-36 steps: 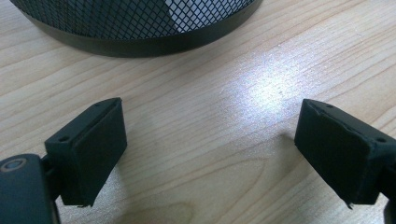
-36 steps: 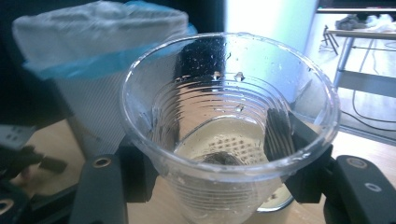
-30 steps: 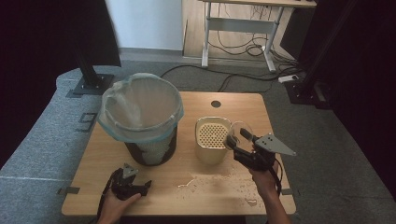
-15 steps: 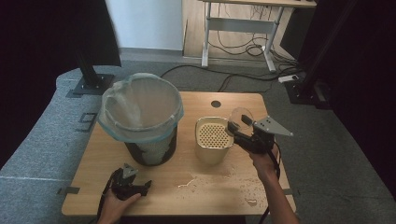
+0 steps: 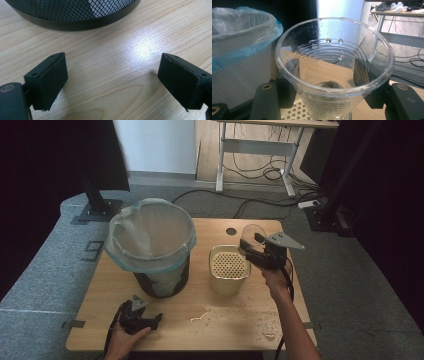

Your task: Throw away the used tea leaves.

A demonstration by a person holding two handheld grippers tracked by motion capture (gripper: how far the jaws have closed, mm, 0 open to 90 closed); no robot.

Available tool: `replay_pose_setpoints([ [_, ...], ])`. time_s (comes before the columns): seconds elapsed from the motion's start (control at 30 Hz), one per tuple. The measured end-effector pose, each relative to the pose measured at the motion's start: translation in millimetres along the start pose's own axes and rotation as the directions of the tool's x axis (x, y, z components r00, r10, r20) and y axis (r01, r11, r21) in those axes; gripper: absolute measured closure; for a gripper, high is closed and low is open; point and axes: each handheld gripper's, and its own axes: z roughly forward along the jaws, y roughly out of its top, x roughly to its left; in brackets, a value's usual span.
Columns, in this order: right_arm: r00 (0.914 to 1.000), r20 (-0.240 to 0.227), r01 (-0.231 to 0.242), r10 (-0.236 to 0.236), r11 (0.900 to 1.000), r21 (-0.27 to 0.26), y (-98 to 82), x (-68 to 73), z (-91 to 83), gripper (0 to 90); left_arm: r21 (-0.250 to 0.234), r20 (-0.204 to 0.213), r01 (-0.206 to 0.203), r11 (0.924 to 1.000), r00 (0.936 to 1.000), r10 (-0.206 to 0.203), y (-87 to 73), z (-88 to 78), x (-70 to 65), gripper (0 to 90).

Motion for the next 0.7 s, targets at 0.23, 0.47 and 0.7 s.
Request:
replay_pose_setpoints([
  [0.23, 0.9937, 0.048, 0.099, -0.102, 0.994, 0.048, 2.9, 3.6, 7.7, 38.3, 0.000, 0.001, -0.001, 1.0000, 1.0000, 0.001, 0.2, 0.2, 0.1, 8.7],
  [0.47, 0.9547, 0.100, 0.269, -0.280, 0.957, 0.112, 13.6, 12.5, 15.4, 38.1, 0.000, 0.000, -0.001, 1.0000, 1.0000, 0.001, 0.2, 0.2, 0.0, 8.7],
  [0.7, 0.8796, 0.138, 0.425, -0.455, 0.882, 0.203, 18.8, 18.4, 27.3, 38.2, 0.000, 0.001, 0.000, 1.0000, 1.0000, 0.000, 0.2, 0.2, 0.0, 8.7],
])
